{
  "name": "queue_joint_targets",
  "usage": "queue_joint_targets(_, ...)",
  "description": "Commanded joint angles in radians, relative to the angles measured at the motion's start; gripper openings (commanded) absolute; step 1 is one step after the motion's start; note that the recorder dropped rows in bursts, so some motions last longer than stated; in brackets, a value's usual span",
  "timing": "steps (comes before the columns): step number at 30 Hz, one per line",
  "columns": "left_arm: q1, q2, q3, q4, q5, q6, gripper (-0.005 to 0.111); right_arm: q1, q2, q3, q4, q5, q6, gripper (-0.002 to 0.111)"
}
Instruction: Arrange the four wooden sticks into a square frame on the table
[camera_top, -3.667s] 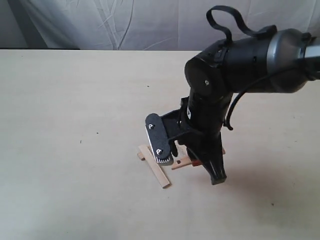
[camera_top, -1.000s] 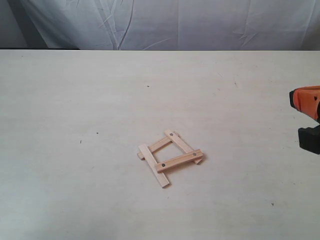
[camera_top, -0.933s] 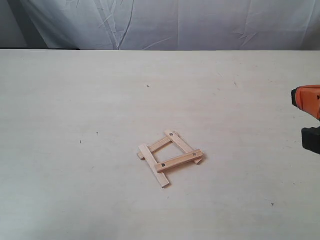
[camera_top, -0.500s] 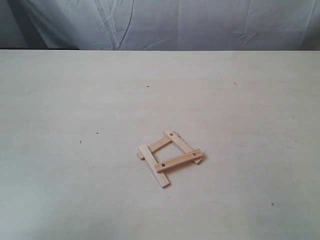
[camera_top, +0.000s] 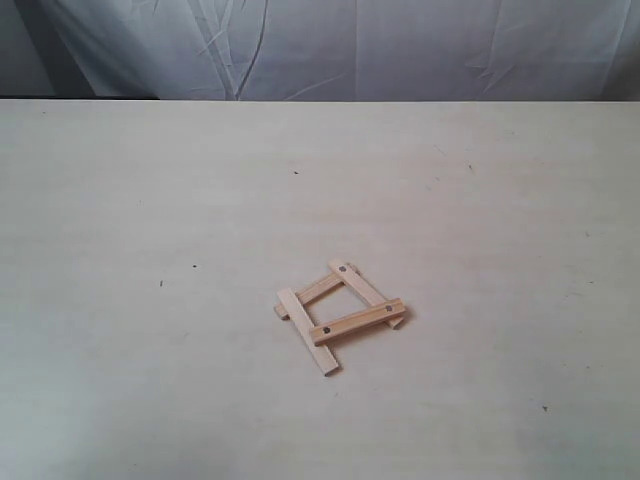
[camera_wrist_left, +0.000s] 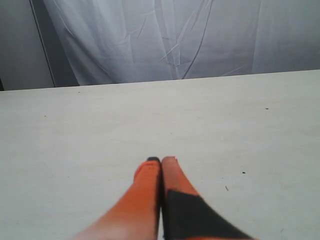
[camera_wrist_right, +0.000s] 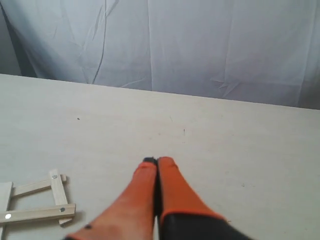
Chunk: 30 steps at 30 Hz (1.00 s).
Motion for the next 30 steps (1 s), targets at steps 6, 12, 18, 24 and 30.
queue_joint_targets(6,0.003,-0.005,0.005,0.000,-0.014,-0.005,0.000,-0.006,-0.112,0.089,-0.110,-0.003,0.067,0.000)
queue_joint_targets(12,0.003,-0.005,0.005,0.000,-0.014,-0.005,0.000,-0.006,-0.115,0.176,-0.136,-0.013,0.100,0.000)
queue_joint_targets(18,0.003,-0.005,0.005,0.000,-0.014,-0.005,0.000,-0.006,-0.115,0.235,-0.142,-0.063,0.146,0.000)
queue_joint_targets(24,0.003,-0.005,0.005,0.000,-0.014,-0.005,0.000,-0.006,-0.115,0.235,-0.155,-0.063,0.153,0.000)
queue_joint_targets(30,0.003,-0.005,0.005,0.000,-0.014,-0.005,0.000,-0.074,-0.115,0.235,-0.150,-0.063,0.152,0.000)
